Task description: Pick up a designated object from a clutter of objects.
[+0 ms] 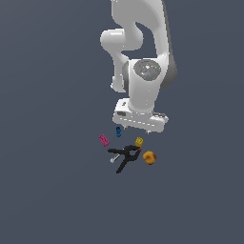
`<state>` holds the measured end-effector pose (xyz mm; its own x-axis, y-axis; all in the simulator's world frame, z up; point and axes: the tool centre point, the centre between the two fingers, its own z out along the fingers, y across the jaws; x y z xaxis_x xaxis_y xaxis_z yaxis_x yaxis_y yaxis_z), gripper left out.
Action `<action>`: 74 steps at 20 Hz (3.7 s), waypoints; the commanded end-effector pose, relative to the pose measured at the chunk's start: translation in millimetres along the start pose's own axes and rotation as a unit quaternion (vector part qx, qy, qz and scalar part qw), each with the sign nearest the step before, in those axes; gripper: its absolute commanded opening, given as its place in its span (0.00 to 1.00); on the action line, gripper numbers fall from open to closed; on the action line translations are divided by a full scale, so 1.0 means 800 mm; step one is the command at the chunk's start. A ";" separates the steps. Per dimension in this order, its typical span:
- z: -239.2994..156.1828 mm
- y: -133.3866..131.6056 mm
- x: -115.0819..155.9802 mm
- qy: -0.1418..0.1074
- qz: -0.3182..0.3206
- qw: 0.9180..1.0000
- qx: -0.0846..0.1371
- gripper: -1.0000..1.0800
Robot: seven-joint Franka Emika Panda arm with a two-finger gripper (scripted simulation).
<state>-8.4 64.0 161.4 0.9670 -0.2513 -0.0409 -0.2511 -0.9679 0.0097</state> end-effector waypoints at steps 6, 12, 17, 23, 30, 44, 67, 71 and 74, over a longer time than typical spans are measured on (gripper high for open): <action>0.063 -0.018 -0.010 0.011 0.071 0.997 0.003 0.96; 0.095 -0.026 -0.019 0.017 0.108 0.994 0.006 0.96; 0.109 -0.029 -0.023 0.019 0.124 0.992 0.007 0.96; 0.112 -0.029 -0.024 0.019 0.127 0.992 0.007 0.96; 0.135 -0.029 -0.024 0.019 0.127 0.992 0.007 0.96; 0.175 -0.030 -0.022 0.020 0.128 0.991 0.007 0.00; 0.118 0.003 -0.032 0.020 0.128 0.992 0.008 0.00; 0.084 0.023 -0.038 0.020 0.128 0.992 0.008 0.00; 0.053 0.041 -0.042 0.019 0.128 0.992 0.008 0.00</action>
<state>-48.0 47.2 108.0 0.8721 -0.4893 -0.0007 -0.4893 -0.8721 -0.0001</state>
